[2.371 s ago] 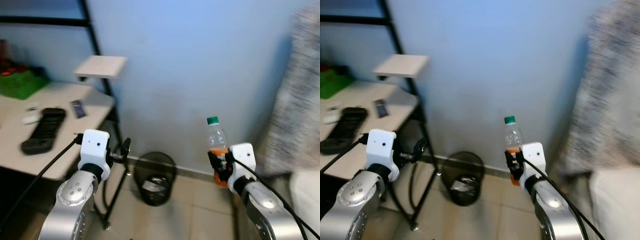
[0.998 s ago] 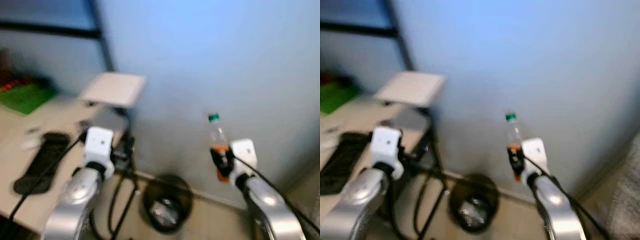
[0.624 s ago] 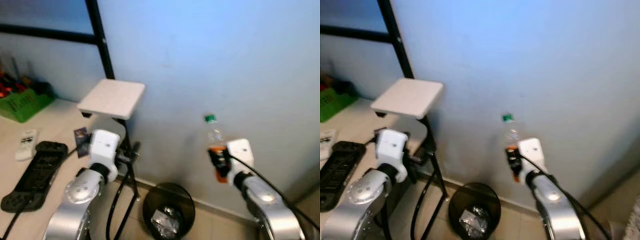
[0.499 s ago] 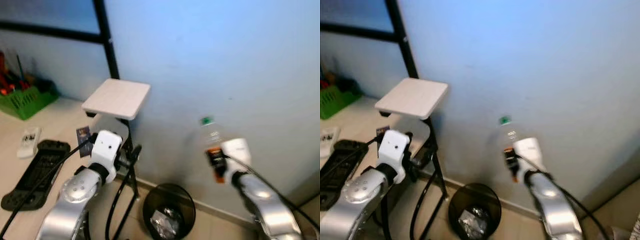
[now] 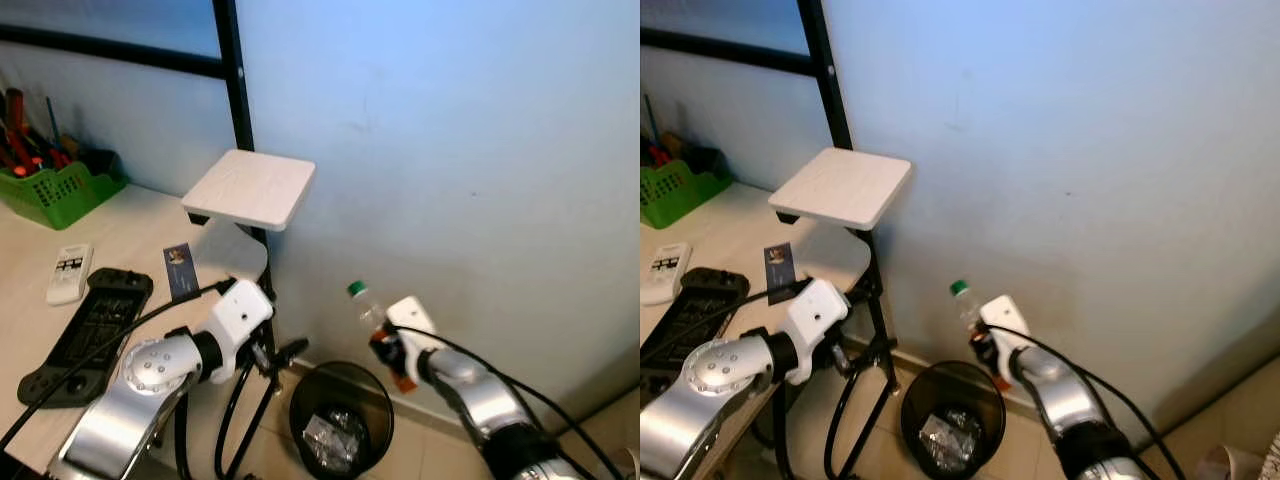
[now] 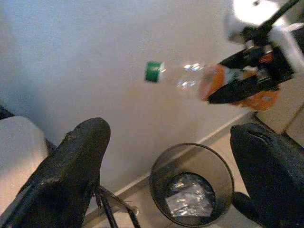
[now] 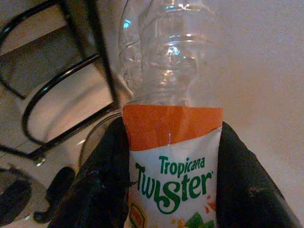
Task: Clean up the room
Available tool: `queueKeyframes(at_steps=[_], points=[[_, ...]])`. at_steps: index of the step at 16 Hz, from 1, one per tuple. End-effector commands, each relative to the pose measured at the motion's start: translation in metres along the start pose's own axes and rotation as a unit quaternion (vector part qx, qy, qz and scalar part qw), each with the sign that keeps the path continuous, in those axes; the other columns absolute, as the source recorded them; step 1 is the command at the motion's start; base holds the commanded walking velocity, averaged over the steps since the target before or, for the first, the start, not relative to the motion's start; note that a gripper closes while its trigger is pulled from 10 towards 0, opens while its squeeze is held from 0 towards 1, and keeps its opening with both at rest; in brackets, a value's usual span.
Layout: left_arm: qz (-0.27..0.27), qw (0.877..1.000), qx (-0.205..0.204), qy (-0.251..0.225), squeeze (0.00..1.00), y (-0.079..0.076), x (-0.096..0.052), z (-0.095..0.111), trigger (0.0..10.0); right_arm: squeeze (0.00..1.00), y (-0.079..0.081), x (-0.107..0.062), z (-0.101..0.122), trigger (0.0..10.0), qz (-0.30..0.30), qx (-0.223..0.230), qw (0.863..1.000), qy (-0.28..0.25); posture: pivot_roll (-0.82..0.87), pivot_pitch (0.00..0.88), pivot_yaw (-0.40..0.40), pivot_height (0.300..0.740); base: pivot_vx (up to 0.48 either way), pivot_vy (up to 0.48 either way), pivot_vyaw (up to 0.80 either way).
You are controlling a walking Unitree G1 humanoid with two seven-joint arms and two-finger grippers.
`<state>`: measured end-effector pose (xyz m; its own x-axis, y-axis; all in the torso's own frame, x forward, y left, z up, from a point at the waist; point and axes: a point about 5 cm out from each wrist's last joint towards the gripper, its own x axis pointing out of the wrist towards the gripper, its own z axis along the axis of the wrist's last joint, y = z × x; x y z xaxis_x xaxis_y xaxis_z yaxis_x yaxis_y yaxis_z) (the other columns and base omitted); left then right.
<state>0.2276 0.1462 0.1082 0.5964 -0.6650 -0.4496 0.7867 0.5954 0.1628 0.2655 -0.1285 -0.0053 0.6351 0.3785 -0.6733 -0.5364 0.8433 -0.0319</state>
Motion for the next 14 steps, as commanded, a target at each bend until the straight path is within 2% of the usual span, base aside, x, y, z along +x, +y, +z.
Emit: queueKeyframes(at_steps=[1,3,5,7,8,9,10,14], points=[[-0.017,1.000,0.007,0.007,0.00,0.001,0.000,-0.001,10.0,0.00,0.002,0.005,0.000,10.0,0.009,-0.012,1.000,0.002,-0.01,0.000,0.021,0.740,0.000,0.000,0.00],[-0.027,0.999,0.010,0.014,0.00,0.002,-0.002,-0.003,10.0,0.00,0.003,0.014,-0.004,10.0,-0.001,-0.002,1.000,0.017,-0.01,0.000,0.021,0.740,0.000,0.000,0.00],[-0.033,0.999,0.007,0.014,0.00,0.001,-0.003,-0.004,10.0,0.00,0.006,0.017,-0.005,10.0,0.005,0.022,1.000,0.020,0.00,0.000,0.016,0.740,0.000,0.000,0.00],[-0.050,0.999,-0.001,0.015,0.00,-0.003,-0.003,-0.004,10.0,0.02,0.011,0.018,-0.008,10.0,0.016,0.022,0.999,0.026,0.00,0.000,0.015,0.740,0.000,0.000,0.00],[-0.052,0.999,-0.001,0.016,0.00,-0.004,-0.003,-0.004,10.0,0.21,0.011,0.019,-0.009,10.0,0.016,0.023,0.999,0.026,0.00,0.000,0.015,0.740,0.000,0.000,0.00],[-0.054,0.998,-0.002,0.016,0.00,-0.004,-0.004,-0.004,10.0,0.82,0.012,0.020,-0.009,10.0,0.018,0.026,0.999,0.025,0.00,0.000,0.016,0.740,0.000,0.000,0.00],[-0.057,0.998,-0.003,0.018,0.00,-0.004,-0.005,-0.005,10.0,1.00,0.014,0.022,-0.008,10.0,0.019,0.030,0.999,0.025,0.00,0.000,0.016,0.740,0.000,0.000,0.00],[-0.066,0.998,-0.006,0.023,0.00,-0.003,-0.006,-0.006,10.0,1.00,0.018,0.024,-0.007,10.0,0.039,0.054,0.997,0.025,0.00,0.000,0.016,0.740,0.000,0.000,0.00]])
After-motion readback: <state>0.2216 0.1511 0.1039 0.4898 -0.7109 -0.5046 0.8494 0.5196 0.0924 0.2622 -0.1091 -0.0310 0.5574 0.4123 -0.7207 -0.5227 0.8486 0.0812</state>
